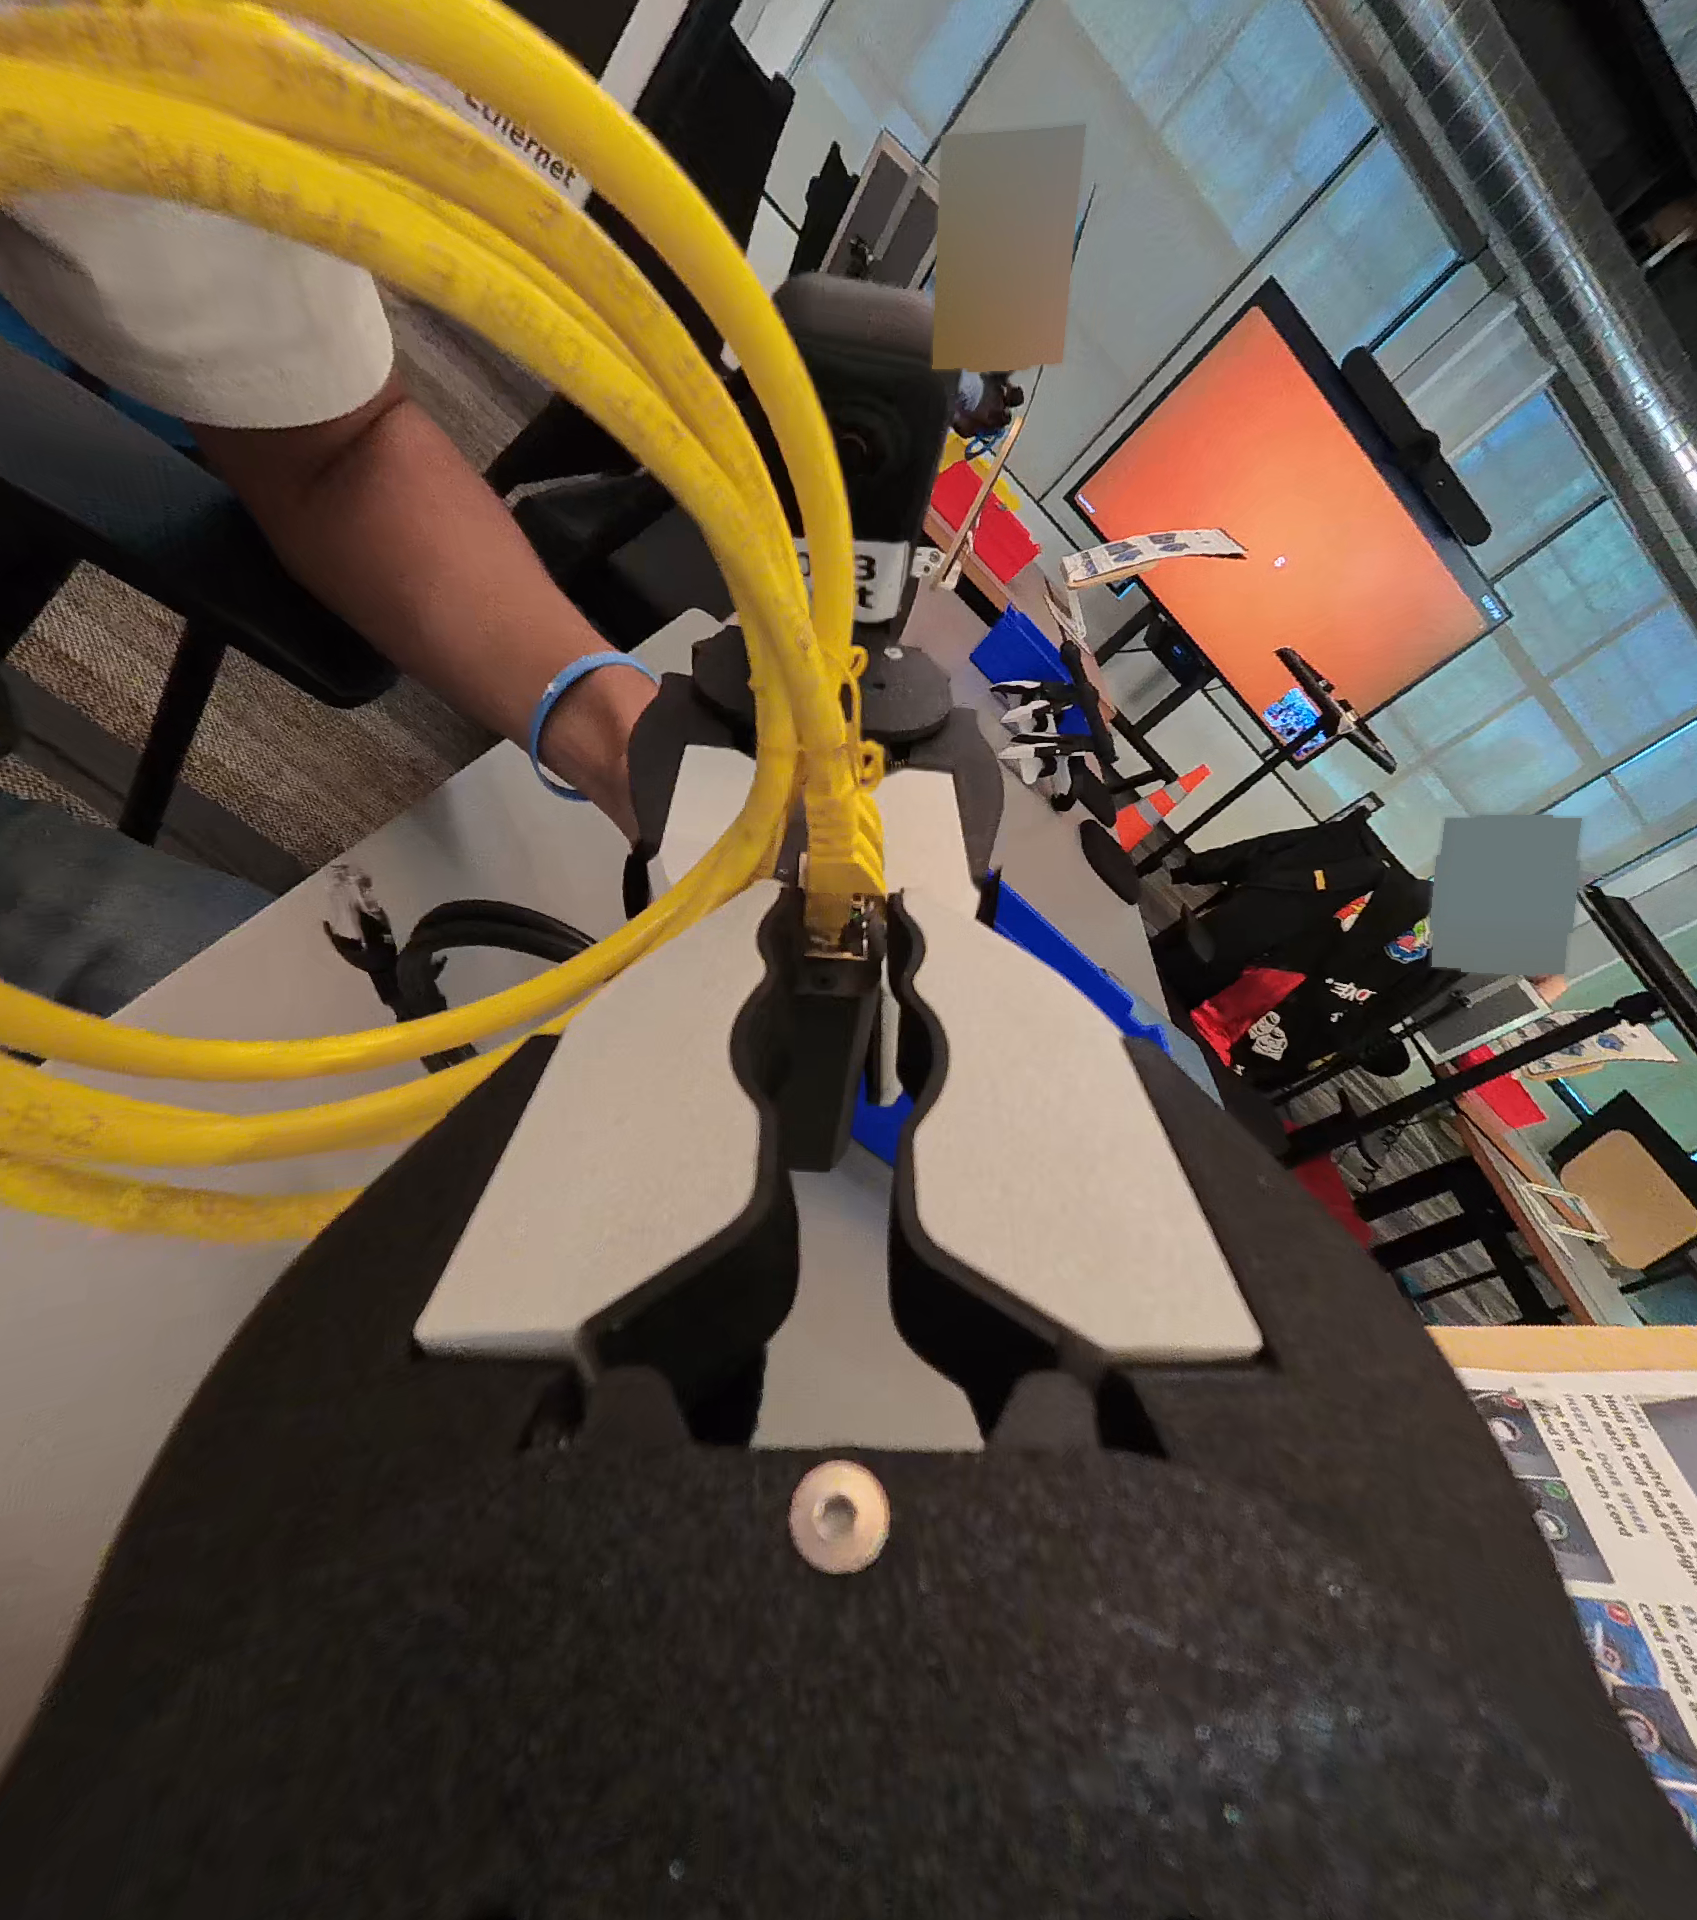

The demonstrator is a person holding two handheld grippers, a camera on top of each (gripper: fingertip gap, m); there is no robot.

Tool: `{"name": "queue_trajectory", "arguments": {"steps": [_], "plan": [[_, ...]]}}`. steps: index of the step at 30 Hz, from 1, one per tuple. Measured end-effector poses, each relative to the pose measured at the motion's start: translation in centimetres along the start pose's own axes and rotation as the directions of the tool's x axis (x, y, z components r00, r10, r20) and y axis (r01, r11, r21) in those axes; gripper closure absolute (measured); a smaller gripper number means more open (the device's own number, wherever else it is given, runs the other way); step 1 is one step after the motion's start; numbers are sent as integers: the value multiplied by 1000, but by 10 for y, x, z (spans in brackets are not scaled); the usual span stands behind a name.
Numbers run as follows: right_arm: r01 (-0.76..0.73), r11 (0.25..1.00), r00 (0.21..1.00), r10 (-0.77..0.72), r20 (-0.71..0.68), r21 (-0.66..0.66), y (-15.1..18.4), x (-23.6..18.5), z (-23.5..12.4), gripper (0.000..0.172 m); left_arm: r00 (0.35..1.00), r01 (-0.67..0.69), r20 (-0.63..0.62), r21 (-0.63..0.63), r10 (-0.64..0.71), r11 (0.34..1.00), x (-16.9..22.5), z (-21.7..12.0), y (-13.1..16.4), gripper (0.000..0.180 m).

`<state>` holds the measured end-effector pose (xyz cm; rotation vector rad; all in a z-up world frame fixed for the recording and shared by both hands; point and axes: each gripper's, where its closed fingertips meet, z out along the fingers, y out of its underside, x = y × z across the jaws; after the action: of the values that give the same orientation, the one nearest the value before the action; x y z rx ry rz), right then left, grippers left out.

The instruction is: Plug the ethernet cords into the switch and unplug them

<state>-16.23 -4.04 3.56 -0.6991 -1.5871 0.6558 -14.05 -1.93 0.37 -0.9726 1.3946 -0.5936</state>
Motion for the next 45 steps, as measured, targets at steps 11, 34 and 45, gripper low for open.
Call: {"name": "queue_trajectory", "arguments": {"steps": [11,34,45], "plan": [[-15,1000,1000,14,22,27,-3,-4,6,158,997,42,-65,-21,-43,999,8,-1,4,156],[-238,968,966,244,88,-72,17,3,4,161,997,-55,39,-188,63,981,-10,-2,25,155],[-568,772,823,537,-186,-286,63,39,-22,152,747,-271,239,-742,620,613,-72,-25,75,156]]}}
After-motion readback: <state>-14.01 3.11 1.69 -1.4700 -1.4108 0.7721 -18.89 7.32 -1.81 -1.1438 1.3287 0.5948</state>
